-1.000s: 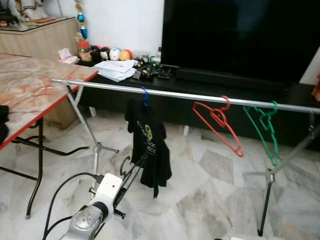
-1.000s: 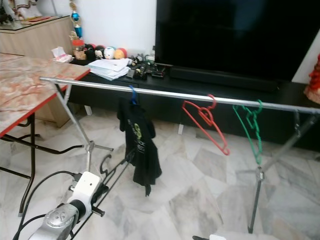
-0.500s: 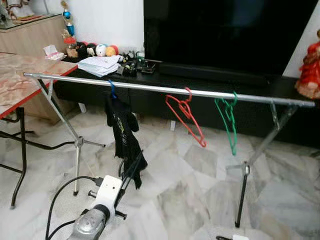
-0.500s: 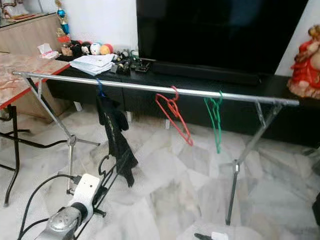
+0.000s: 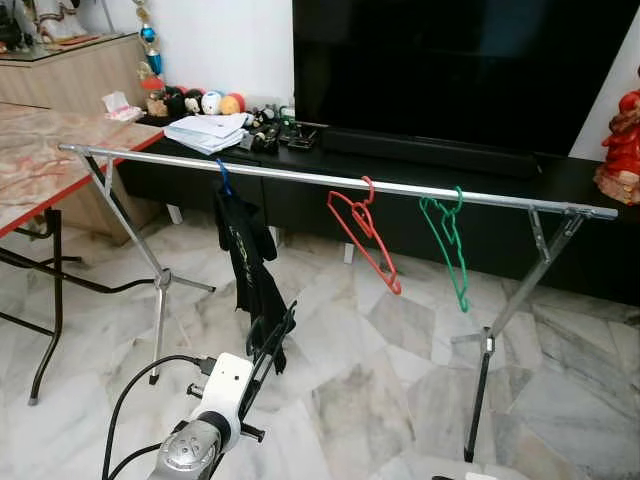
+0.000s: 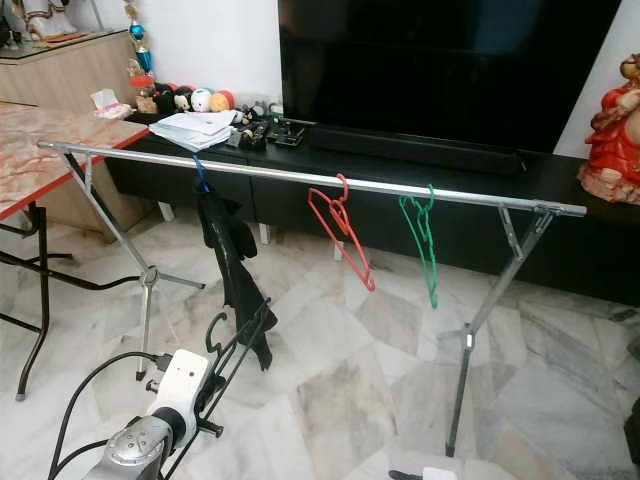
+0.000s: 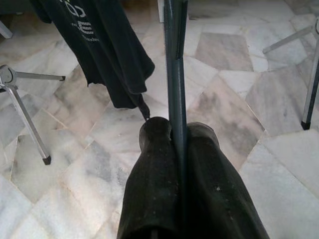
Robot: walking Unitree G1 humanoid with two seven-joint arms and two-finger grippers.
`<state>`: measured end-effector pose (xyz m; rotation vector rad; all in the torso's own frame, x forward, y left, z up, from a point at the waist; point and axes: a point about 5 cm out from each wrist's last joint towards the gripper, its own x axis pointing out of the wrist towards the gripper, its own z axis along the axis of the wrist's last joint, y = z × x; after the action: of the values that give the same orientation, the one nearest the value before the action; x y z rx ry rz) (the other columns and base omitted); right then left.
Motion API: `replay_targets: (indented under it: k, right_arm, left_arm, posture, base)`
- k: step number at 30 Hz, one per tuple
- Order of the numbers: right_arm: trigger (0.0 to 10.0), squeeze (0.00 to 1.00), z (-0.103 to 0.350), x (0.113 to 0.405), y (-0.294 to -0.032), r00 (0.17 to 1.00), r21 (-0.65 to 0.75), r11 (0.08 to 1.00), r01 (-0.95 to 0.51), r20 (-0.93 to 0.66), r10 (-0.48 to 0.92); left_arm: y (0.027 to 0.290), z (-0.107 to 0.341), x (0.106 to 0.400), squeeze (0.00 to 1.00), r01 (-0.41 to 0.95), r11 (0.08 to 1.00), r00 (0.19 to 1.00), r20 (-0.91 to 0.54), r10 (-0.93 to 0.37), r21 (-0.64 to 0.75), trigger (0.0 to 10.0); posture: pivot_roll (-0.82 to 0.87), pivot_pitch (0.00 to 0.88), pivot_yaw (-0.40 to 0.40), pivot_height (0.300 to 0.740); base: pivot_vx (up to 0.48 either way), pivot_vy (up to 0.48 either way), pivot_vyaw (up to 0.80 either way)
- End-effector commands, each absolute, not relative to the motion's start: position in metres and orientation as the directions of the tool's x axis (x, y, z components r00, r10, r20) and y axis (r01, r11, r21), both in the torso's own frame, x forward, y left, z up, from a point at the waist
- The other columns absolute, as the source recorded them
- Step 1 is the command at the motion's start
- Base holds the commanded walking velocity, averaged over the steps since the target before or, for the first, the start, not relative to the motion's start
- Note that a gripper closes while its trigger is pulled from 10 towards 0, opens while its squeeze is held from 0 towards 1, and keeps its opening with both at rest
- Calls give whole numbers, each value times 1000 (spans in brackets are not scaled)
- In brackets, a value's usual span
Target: Hang hanger
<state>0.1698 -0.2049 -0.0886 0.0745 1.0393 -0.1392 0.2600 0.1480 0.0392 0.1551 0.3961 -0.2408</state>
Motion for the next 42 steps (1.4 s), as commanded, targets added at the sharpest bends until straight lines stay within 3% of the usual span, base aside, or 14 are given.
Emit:
replay_targets:
  k: [1,28,35,42]
  right_arm:
    - [10000,0,-88,172,-204,501,-5,989,146,-862,-78]
    - [10000,0,-89,169,-204,495,-9,990,143,-865,-80]
    - [10000,0,-90,168,-204,492,-12,991,137,-867,-78]
    - [10000,0,-90,167,-205,490,-13,991,134,-868,-77]
  left_arm:
    - [149,37,261,0,258,963,888,-414,-202,82,10000]
    - [147,35,259,0,273,960,881,-417,-221,69,10000]
    - [151,31,260,0,223,969,887,-435,-157,103,10000]
    - [157,32,263,0,149,980,904,-419,-80,135,10000]
  posture:
    - [62,13,9,740]
    - [67,0,12,740]
    - [63,0,11,740]
    - [61,0,9,740]
  base:
    - [360,0,0]
    - [421,0,0]
    - [371,0,0]
    - [0,0,0]
